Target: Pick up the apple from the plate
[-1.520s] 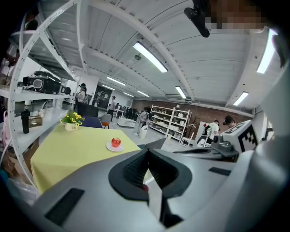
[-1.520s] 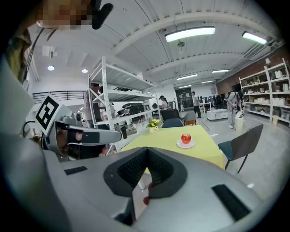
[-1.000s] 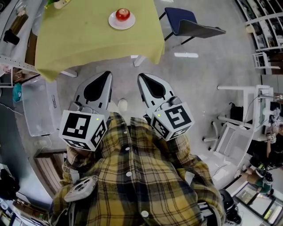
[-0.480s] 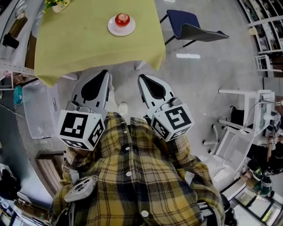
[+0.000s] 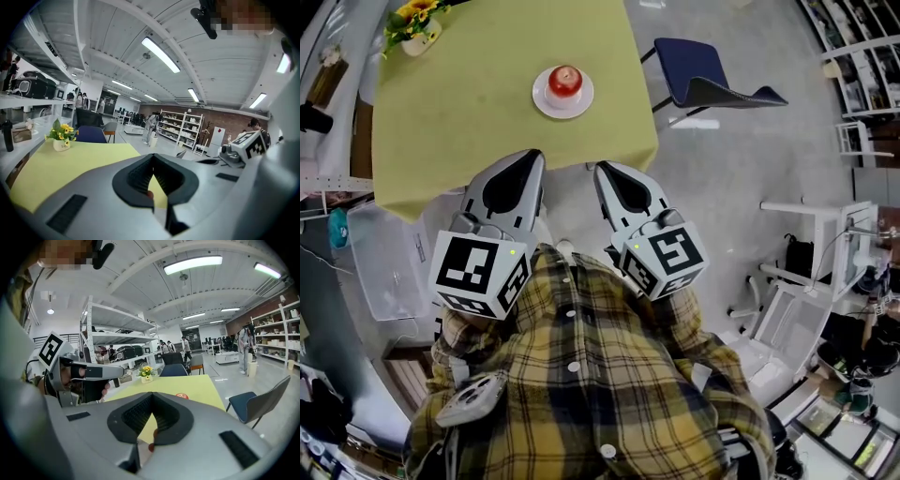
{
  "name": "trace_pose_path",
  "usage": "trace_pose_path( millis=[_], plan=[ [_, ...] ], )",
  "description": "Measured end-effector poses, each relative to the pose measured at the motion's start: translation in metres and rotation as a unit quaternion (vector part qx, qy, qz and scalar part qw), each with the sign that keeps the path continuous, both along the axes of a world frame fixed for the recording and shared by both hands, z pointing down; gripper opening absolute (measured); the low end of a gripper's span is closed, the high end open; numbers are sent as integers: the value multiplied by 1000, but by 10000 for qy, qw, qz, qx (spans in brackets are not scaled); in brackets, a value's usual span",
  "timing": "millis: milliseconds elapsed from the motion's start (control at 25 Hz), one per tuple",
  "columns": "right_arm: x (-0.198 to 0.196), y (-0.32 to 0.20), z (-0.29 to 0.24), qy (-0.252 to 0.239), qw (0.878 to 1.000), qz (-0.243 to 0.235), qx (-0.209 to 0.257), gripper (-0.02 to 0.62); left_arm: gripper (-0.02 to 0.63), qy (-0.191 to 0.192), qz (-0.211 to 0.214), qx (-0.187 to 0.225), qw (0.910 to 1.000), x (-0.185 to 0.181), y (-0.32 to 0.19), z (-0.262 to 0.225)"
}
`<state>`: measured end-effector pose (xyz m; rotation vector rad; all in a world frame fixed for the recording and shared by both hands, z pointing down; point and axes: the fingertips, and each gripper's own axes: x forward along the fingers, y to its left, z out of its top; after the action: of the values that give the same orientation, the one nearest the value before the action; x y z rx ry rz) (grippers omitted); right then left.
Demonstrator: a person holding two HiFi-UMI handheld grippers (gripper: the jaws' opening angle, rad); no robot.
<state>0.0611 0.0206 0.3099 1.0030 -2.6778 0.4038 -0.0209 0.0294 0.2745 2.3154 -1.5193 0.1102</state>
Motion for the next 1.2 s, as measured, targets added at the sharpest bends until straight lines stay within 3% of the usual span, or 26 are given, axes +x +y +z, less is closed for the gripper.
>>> trace_pose_path(
  millis=[640,920,1200],
  plan=[
    [-57,-146,0,189,9968,775,-53,-3,6,-10,853,-200,9962,-56,-152,13],
    [-56,-172,4,282,9932,1108,-235,-4,6,-79,917,-316,9953,-69,-177,19],
    [-46,-181,2,280,9945,985,-198,-3,6,-145,858,-283,9958,-59,-185,15]
  ],
)
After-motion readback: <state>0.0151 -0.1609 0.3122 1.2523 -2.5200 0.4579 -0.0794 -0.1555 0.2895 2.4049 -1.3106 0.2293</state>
